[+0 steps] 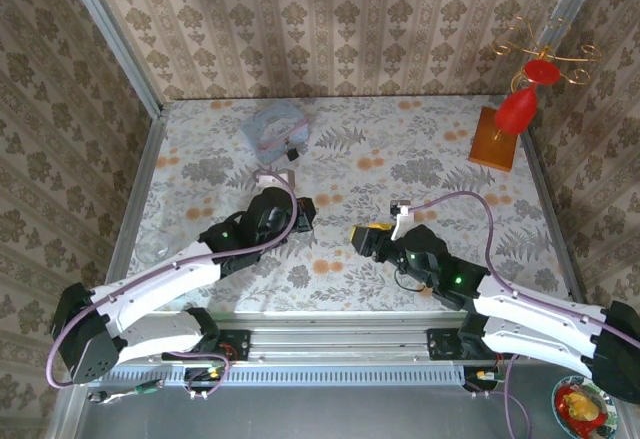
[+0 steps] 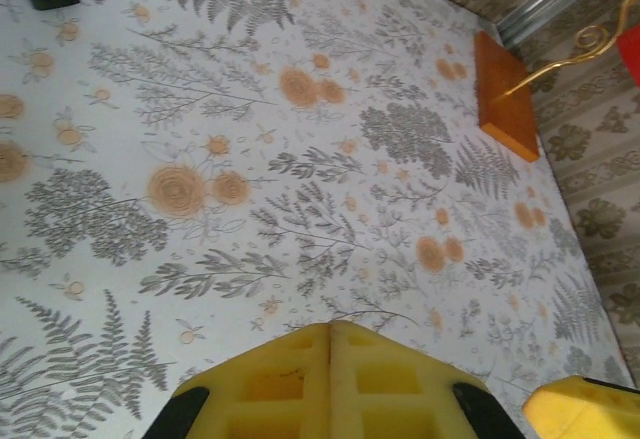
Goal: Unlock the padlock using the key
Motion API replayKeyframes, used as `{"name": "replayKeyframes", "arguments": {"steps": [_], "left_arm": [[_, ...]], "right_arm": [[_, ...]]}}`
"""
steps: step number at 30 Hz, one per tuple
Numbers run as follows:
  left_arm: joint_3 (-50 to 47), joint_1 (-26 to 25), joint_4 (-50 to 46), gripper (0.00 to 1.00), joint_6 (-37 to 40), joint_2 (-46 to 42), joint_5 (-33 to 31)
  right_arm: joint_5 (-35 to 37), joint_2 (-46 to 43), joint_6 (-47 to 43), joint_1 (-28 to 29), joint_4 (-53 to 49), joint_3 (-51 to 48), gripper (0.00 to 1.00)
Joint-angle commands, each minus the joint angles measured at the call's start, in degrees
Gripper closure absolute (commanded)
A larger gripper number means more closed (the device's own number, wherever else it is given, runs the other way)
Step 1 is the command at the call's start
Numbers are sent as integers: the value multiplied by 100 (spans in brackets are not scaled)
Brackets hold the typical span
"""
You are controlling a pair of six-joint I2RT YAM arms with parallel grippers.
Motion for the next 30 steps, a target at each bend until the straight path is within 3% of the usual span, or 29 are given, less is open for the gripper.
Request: {"name": "replayKeyframes", "arguments": {"steps": [1, 10, 18, 24, 30], "left_arm": [[51, 66, -204, 100, -133, 6, -150], [216, 62, -201, 100, -493, 236, -72], [315, 77, -241, 100, -575, 400, -26], [455, 4, -287, 100, -833, 628, 132], [296, -141, 327, 100, -924, 632, 273]], "right_arm": [[-575, 432, 705, -130, 62, 177, 40], [-1278, 966, 1516, -570, 179, 371, 40], [-1628, 1039, 1664, -757, 353, 365, 40], [-2214, 1068, 1621, -1170, 940, 87, 40], [-2871, 1329, 2131, -1551, 2076, -340, 40]]}}
